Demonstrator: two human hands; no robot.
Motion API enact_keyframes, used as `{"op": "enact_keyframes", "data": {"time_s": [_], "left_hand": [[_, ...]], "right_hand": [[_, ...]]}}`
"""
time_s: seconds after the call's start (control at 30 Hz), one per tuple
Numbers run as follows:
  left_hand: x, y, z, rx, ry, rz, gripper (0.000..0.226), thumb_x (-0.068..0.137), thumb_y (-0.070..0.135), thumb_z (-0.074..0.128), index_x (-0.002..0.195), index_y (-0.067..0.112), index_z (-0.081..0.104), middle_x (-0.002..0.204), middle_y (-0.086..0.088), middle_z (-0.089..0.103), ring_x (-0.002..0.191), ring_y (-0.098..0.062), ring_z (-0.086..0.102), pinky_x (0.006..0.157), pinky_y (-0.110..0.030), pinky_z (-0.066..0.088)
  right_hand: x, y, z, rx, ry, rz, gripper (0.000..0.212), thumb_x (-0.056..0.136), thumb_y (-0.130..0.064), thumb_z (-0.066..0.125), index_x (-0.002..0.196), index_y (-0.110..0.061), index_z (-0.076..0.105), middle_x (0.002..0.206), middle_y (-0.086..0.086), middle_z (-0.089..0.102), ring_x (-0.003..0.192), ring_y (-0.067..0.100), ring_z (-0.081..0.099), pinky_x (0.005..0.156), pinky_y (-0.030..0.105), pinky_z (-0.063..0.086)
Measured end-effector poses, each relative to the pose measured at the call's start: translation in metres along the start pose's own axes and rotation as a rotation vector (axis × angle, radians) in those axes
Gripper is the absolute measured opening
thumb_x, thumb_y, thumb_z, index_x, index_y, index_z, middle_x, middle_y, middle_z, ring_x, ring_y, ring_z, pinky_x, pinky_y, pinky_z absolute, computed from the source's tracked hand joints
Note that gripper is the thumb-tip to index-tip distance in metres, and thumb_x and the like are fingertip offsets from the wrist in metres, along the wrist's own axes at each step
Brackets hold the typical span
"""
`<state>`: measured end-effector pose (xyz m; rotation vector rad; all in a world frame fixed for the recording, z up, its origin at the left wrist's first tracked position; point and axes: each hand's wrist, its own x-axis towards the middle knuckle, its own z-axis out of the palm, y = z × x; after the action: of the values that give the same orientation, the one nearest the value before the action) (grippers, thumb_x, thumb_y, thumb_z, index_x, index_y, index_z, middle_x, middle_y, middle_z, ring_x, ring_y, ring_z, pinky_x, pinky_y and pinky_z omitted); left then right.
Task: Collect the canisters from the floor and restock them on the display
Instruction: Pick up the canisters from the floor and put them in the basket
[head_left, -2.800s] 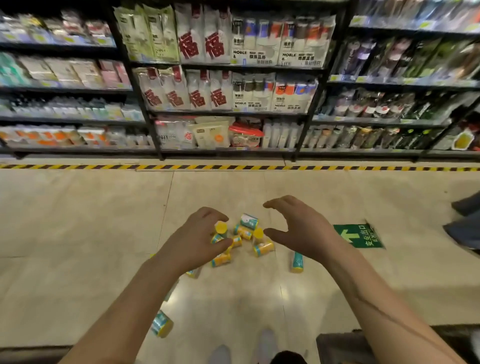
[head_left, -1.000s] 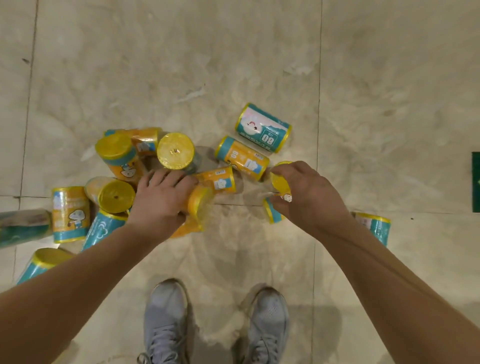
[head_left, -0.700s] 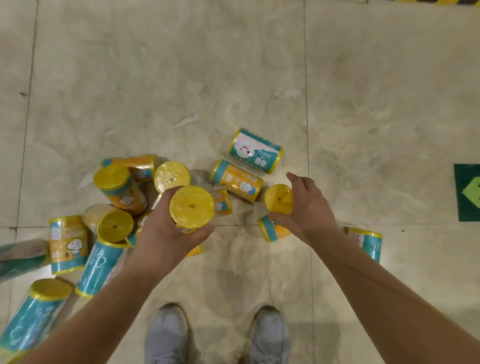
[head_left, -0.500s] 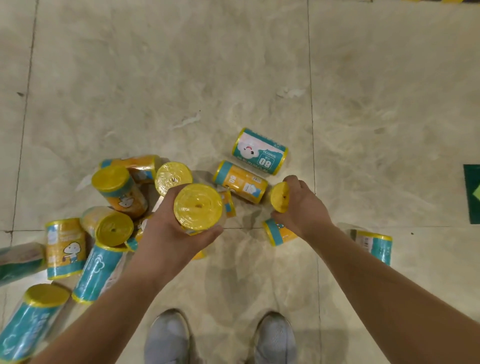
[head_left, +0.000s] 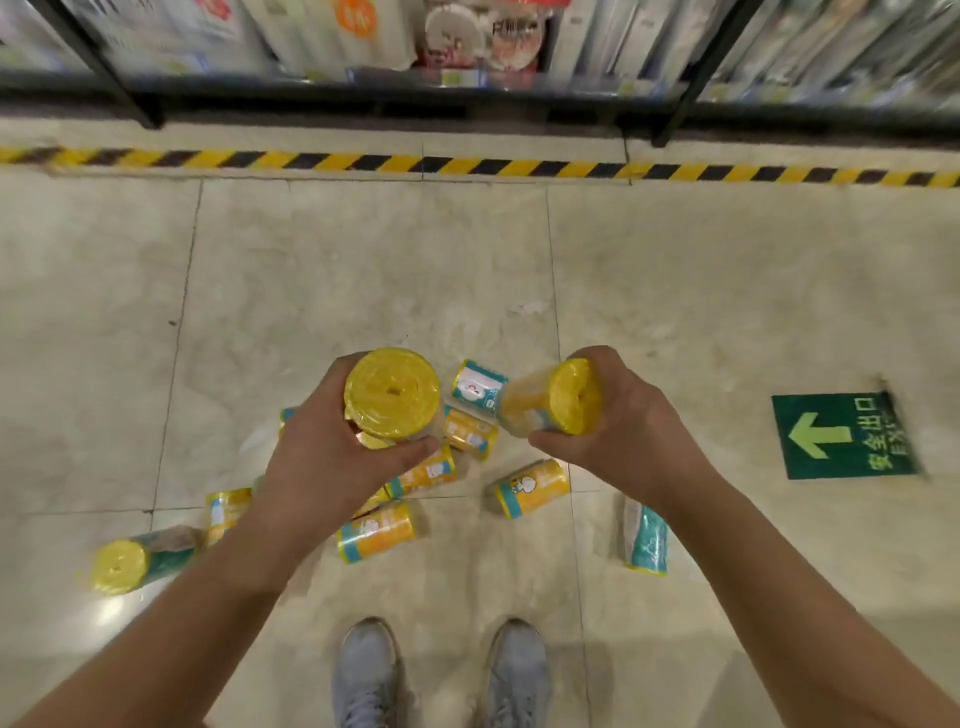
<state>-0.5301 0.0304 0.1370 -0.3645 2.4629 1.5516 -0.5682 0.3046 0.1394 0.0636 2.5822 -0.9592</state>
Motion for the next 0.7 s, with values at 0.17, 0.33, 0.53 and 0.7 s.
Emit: {"op": "enact_keyframes", "data": {"time_s": [0.17, 0.33, 0.53, 0.7], "left_hand": [[-0.028, 0.137, -0.077, -0.021, 0.024, 0.104, 0.069, 0.060, 0.026, 0.097, 0.114, 0.045, 0.057, 0.105, 0.026, 0.069, 0.096, 0.003, 0.067, 0.085, -0.025, 0.053], [-0.088, 0.285, -0.165, -0.004, 0.012, 0.233, 0.072, 0.062, 0.032, 0.095, 0.122, 0.045, 0.057, 0.111, 0.031, 0.066, 0.105, 0.008, 0.062, 0.079, -0.010, 0.049], [-0.181, 0.424, -0.248, -0.016, 0.057, 0.315, 0.072, 0.057, 0.046, 0.091, 0.118, 0.054, 0.054, 0.106, 0.036, 0.064, 0.100, 0.010, 0.061, 0.079, -0.017, 0.050], [-0.247, 0.498, -0.287, -0.049, 0.113, 0.384, 0.070, 0.056, 0.057, 0.081, 0.116, 0.058, 0.046, 0.113, 0.029, 0.060, 0.099, 0.006, 0.061, 0.073, -0.022, 0.055]], "right_hand": [[-0.061, -0.111, -0.120, 0.055, 0.051, -0.063, 0.075, 0.065, -0.047, 0.092, 0.121, -0.039, 0.042, 0.098, -0.023, 0.055, 0.086, -0.007, 0.055, 0.062, 0.007, 0.039], [-0.137, -0.221, -0.230, 0.145, 0.123, -0.179, 0.075, 0.062, -0.045, 0.094, 0.121, -0.040, 0.048, 0.107, -0.027, 0.059, 0.099, -0.009, 0.056, 0.076, 0.010, 0.044], [-0.236, -0.328, -0.330, 0.345, 0.238, -0.319, 0.066, 0.064, -0.050, 0.091, 0.119, -0.043, 0.055, 0.112, -0.024, 0.066, 0.104, 0.001, 0.063, 0.088, 0.029, 0.053], [-0.300, -0.395, -0.380, 0.524, 0.281, -0.446, 0.063, 0.068, -0.050, 0.085, 0.123, -0.042, 0.056, 0.113, -0.015, 0.070, 0.104, 0.007, 0.068, 0.083, 0.032, 0.055]]}}
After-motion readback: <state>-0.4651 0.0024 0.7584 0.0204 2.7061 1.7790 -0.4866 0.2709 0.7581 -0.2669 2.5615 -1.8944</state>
